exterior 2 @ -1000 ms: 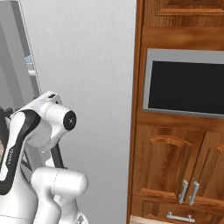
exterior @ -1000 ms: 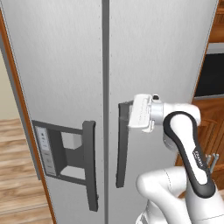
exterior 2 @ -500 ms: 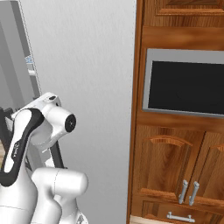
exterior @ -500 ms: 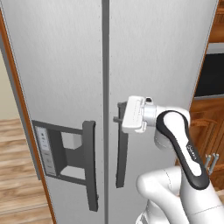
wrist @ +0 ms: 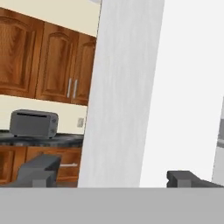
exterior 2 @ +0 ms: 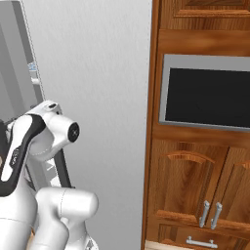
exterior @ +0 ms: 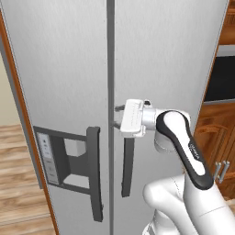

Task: Open the freezer door, pick up the ice cube tray from the freezer, and place it on the dining counter.

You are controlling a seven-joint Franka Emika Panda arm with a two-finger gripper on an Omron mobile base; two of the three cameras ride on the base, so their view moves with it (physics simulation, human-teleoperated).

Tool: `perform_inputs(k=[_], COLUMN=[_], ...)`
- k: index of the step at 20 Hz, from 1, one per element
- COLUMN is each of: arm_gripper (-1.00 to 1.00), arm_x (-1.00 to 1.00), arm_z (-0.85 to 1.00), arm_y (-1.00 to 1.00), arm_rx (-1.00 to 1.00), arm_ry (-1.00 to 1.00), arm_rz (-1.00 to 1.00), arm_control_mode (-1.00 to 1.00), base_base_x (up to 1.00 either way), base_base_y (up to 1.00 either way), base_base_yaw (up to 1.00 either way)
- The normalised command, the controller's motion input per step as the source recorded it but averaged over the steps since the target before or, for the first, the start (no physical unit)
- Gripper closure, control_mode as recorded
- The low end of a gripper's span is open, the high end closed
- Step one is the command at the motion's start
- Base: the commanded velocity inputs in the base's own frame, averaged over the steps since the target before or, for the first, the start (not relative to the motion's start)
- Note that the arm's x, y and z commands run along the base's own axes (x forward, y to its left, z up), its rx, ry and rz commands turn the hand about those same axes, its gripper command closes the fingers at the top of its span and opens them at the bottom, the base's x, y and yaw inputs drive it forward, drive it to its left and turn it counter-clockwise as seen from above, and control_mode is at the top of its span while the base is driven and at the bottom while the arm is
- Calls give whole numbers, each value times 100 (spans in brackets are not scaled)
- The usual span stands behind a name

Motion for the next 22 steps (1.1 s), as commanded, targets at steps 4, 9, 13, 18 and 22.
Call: perform_inputs(k=[4, 9, 13, 18, 22], arm_gripper=[-100, -100, -100, -100, -100], arm_x=[6, 4, 0, -21, -66], arm_z=[-12, -16, -14, -10, -13], arm_y=[57, 56, 65, 81, 99], arm_rx=[0, 0, 0, 0, 0], arm_ry=[3, 1, 0, 0, 4], arm_rz=[0, 2, 6, 14, 34], arm_control_mode=[-100, -100, -100, -100, -100], base_base_x=[0, 0, 0, 0, 0], base_base_y=[0, 0, 0, 0, 0], base_base_yaw=[0, 0, 0, 0, 0])
